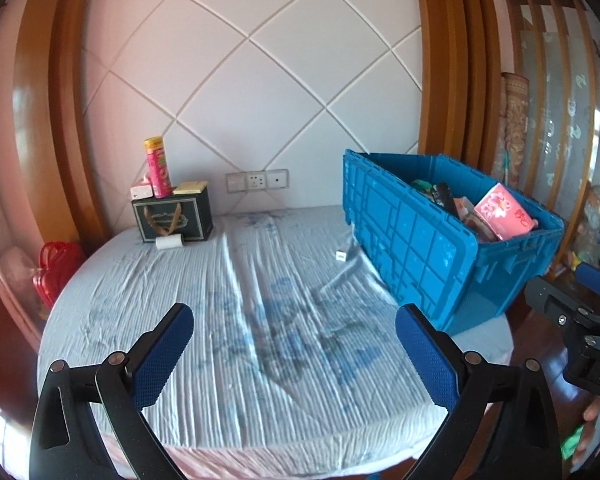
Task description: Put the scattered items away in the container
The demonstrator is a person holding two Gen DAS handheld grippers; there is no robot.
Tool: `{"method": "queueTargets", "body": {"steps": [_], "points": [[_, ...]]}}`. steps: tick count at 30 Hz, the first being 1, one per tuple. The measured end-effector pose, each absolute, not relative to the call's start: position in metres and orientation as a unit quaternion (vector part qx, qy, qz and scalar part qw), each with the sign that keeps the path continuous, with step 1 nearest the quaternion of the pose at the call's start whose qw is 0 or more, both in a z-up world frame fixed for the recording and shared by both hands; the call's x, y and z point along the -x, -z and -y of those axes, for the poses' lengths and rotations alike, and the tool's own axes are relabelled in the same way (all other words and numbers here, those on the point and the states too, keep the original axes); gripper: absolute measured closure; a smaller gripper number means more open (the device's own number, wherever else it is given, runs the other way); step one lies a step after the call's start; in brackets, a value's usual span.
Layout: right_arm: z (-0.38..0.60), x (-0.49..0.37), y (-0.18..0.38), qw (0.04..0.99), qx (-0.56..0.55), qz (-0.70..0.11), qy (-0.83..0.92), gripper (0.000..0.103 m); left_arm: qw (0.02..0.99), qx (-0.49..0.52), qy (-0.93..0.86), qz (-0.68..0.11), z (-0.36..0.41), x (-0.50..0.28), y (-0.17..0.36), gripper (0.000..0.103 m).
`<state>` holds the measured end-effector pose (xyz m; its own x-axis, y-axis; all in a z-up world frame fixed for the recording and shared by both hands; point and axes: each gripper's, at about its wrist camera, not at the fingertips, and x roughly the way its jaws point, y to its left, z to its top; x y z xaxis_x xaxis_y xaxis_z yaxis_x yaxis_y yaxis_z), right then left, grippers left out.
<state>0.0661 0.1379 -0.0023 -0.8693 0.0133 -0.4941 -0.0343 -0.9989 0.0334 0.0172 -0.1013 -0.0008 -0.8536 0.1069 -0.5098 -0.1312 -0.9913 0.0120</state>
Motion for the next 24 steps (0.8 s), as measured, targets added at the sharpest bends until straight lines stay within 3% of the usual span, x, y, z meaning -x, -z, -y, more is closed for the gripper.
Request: {"method": "queueTargets", "body": {"steps": [24], "points": [[-0.130,-0.077,0.005,0.020,0.260,-0.017,-0.965,0.000,0.052,0.255,-0.966,-0.007,0.123,-0.036,-0.001,0.001]]}}
